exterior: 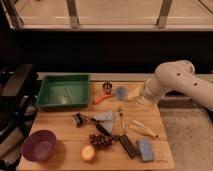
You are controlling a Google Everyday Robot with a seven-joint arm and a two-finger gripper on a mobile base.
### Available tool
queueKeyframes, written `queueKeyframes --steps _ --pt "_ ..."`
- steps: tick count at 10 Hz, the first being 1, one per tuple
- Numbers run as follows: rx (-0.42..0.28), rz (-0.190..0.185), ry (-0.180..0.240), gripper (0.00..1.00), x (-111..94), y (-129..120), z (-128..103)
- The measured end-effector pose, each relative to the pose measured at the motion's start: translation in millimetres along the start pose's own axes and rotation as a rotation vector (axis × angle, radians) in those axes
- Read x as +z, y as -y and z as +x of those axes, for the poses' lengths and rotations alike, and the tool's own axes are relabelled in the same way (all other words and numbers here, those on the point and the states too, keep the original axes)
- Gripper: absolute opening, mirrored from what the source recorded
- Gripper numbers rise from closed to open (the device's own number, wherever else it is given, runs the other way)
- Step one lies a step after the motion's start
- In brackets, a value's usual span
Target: Place fork in plastic cup
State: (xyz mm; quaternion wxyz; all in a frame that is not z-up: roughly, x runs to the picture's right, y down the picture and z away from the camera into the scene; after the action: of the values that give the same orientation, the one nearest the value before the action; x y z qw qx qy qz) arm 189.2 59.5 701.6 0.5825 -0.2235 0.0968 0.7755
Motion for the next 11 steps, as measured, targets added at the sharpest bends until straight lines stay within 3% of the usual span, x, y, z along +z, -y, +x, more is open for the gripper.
queueKeyframes --steps 2,7,11 --pt "-0.041 0.023 -0.002 0.75 5 -7 -4" --pt "-0.12 0.036 -0.078 0.75 56 -28 9" --pt "-0.155 0.015 -0.066 0.75 86 -29 12"
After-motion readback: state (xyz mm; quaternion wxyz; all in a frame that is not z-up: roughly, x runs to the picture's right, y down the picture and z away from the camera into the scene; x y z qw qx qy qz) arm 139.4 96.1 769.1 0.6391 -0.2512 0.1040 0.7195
